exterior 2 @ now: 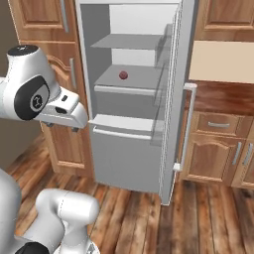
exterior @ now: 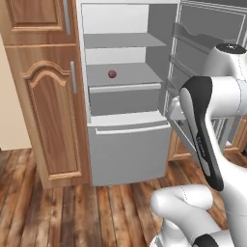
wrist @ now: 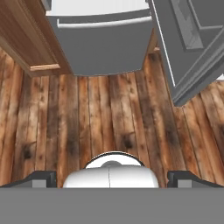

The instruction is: Open the fridge, remove the kiwi, onion, and shrimp, and place them on any counter.

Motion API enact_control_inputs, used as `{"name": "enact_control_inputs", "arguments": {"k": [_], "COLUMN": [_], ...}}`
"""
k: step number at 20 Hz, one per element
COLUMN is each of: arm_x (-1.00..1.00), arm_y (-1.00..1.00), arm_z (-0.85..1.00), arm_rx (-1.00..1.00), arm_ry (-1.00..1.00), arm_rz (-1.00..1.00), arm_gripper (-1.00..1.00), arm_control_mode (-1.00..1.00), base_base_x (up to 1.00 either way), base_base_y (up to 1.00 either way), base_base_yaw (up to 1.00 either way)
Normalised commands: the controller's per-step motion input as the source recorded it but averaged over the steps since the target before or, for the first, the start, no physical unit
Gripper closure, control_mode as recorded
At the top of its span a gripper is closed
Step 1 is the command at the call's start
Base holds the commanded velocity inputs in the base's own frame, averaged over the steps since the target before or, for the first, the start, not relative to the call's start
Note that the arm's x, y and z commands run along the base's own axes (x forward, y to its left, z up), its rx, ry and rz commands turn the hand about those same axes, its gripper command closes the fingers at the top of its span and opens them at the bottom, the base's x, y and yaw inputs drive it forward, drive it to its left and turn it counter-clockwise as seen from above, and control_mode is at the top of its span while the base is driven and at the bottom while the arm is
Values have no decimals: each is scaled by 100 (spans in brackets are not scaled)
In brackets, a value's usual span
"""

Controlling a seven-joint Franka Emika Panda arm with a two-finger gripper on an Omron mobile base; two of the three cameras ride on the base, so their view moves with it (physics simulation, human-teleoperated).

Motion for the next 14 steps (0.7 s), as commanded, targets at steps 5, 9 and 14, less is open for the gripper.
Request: {"name": "enact_control_inputs", "arguments": {"k": [5, 9, 14], "arm_x": [0, 0, 0], "arm_y": [0, 0, 0], "arm_z": [0, 0, 0], "arm_rx": [0, 0, 0], "arm_ry": [0, 0, 0], "arm_rz": [0, 0, 0], "arm_gripper": [-100, -100, -100], "arm_control_mode": [100, 100, 100], "base_base_x": [51, 51, 50], "base_base_y": [1, 0, 0], "base_base_yaw": [0, 0, 0]}}
